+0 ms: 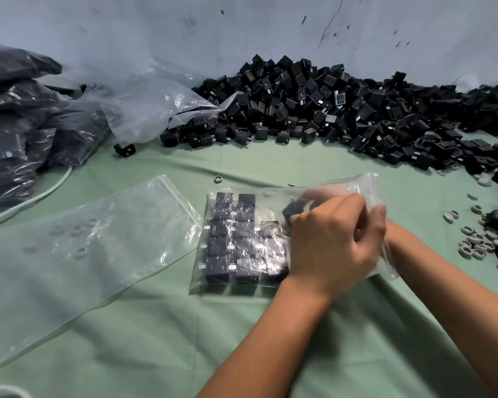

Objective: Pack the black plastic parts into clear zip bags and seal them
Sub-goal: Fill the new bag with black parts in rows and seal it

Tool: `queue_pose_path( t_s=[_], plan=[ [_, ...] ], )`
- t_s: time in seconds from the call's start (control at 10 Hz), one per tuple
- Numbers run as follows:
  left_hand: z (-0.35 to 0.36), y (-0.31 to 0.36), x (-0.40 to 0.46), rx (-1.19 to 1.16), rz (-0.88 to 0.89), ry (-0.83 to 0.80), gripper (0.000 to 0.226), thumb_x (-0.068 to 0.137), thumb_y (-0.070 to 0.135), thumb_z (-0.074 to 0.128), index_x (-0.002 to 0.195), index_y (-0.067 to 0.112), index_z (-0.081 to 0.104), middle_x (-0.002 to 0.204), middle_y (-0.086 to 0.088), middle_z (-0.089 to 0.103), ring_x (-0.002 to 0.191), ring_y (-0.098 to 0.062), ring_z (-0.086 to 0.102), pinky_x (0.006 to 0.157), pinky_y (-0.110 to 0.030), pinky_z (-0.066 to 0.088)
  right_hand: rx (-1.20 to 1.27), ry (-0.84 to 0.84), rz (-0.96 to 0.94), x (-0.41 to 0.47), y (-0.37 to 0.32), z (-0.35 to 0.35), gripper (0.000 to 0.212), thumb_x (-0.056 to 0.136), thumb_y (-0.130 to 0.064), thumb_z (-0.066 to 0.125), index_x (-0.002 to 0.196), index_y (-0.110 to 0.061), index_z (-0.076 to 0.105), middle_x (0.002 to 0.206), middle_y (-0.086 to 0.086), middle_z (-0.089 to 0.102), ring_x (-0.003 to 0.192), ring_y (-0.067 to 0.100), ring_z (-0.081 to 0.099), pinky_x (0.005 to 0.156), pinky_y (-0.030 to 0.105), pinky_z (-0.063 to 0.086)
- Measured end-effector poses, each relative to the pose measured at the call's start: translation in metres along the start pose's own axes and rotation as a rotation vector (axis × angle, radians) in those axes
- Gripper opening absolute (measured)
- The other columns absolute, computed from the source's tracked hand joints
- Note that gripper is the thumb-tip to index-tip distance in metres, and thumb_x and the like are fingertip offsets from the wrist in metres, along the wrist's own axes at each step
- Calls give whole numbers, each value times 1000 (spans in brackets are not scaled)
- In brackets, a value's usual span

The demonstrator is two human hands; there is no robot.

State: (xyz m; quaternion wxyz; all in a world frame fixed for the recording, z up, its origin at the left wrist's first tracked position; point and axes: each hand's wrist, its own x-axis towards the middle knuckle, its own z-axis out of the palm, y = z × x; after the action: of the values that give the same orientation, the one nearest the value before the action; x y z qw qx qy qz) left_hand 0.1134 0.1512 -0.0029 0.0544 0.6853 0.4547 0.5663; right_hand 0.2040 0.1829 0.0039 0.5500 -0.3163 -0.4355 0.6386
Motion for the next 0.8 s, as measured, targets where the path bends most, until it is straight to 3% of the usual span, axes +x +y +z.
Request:
queue_pose_path(
  t_s=[0.1,0.2,0.3,0.4,0.5,0.6,0.7,0.8],
  plan=[
    [-20,-14,16,13,-57,72,36,103,30,49,69,20,49,60,10,41,53,-15,41,53,-31,26,-1189,-213,-139,32,-2,-6,46,100,-24,49,67,-4,72,60,8,64,64,-3,63,70,22,52],
    [-51,-41,32,85,-220,232,37,102,29,51,66,26,41,53,13,36,48,-4,37,50,-21,23,-1373,-365,-102,45,7,5,18,92,-25,74,109,-20,72,78,-9,71,69,11,66,67,24,51],
    [-77,-79,40,204,-425,203,32,100,37,54,71,24,53,60,13,53,60,-3,52,56,-26,38,-1212,-279,10,50,18,-8,21,88,-32,76,103,-42,66,74,-13,73,64,2,69,58,14,54],
    [-94,-109,42,254,-522,34,20,97,36,62,84,22,68,87,4,68,94,-23,61,83,-37,49,-1051,-277,50,48,25,-11,24,88,-32,73,101,-49,63,75,-26,71,60,-6,67,51,8,49],
    [-97,-119,40,281,-502,-46,7,93,30,66,91,27,73,103,1,69,112,-24,51,89,-31,40,-961,-249,96,47,26,-11,27,92,-29,71,114,-44,69,75,-20,74,56,-4,65,49,10,48],
    [-92,-120,36,282,-488,-96,9,91,24,69,95,28,76,106,2,67,116,-22,47,93,-30,39,-887,-295,125,47,27,-7,31,91,-29,70,113,-51,69,84,-28,74,63,-6,67,52,11,50],
    [-90,-119,35,278,-500,-130,13,90,20,69,98,26,76,108,4,68,117,-21,48,98,-32,41,-960,-338,98,49,24,-1,33,93,-29,68,111,-56,66,86,-50,62,70,-14,64,53,6,48],
    [-91,-119,35,271,-493,-134,16,89,16,69,99,26,76,109,5,68,118,-20,50,101,-35,43,-880,-329,165,49,26,-8,36,87,-39,65,118,-57,64,82,-25,74,57,-4,64,49,11,48]
  ],
)
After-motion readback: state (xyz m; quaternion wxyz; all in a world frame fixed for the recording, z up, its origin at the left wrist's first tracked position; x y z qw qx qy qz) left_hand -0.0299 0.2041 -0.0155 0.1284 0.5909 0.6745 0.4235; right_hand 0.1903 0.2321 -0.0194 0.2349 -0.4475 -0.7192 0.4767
